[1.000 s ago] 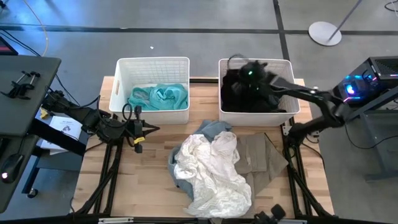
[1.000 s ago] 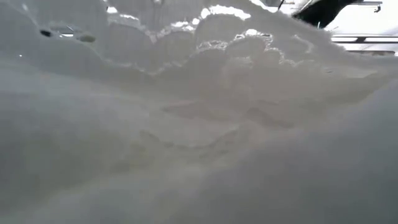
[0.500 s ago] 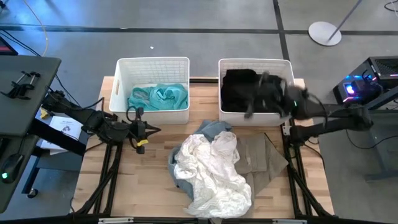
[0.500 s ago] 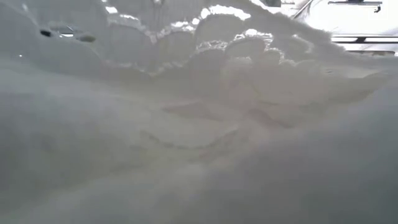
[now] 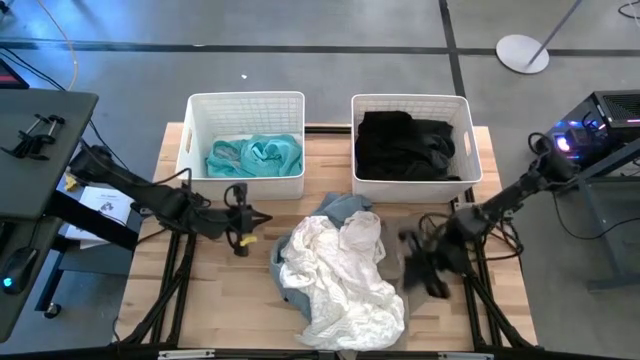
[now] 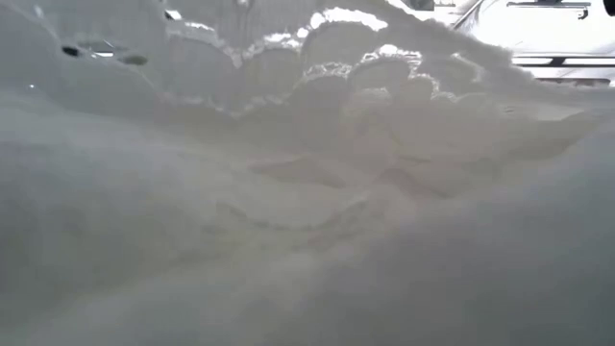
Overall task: Sort clothes
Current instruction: Put the white shirt into the left white laundry bin
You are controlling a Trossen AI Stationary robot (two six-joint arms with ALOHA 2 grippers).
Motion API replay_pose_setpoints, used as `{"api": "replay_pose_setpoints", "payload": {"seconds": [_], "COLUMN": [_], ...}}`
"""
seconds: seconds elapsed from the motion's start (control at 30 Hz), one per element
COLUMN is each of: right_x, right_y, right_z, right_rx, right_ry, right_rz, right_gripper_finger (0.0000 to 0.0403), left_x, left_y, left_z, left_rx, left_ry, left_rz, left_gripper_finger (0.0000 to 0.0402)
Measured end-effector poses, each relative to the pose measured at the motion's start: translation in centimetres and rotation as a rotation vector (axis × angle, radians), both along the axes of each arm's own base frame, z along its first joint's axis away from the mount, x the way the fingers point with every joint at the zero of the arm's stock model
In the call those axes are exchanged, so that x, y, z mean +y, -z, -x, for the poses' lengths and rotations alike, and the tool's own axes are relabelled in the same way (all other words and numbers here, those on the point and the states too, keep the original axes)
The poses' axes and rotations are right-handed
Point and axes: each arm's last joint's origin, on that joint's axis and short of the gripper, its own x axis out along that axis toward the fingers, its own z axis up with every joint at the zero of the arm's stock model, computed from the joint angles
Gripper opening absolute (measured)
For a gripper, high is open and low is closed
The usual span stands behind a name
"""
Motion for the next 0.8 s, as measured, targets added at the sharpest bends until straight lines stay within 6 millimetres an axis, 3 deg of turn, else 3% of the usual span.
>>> {"api": "replay_pose_setpoints", "payload": {"seconds": [0.07, 0.17, 0.43, 0.67, 0.8], "right_x": [1.1, 2.2, 2.2, 1.8, 1.3], "right_y": [0.1, -0.6, -2.1, -0.5, 0.8], "right_z": [-0.2, -0.6, -2.7, -3.5, -3.6], "right_rx": [0.005, 0.022, 0.258, 0.471, 0.611], "right_ry": [-0.129, -0.120, 0.249, 0.553, 0.719], "right_rz": [0.025, -0.015, -0.295, -0.349, -0.416], "right_gripper_finger": [0.0000, 0.0000, 0.0000, 0.0013, 0.0053], "left_x": [-0.2, -0.6, -2.0, -3.8, -4.3], "left_y": [0.2, 0.5, 1.5, 1.6, 0.6], "left_z": [-0.5, -1.2, -4.0, -6.8, -8.5], "left_rx": [-0.001, -0.011, -0.070, -0.240, -0.312], "left_ry": [0.005, 0.006, 0.068, 0.237, 0.181], "left_rz": [-0.008, 0.000, 0.027, 0.105, 0.130], "left_gripper_finger": [0.0000, 0.0000, 0.0000, 0.0000, 0.0013]}}
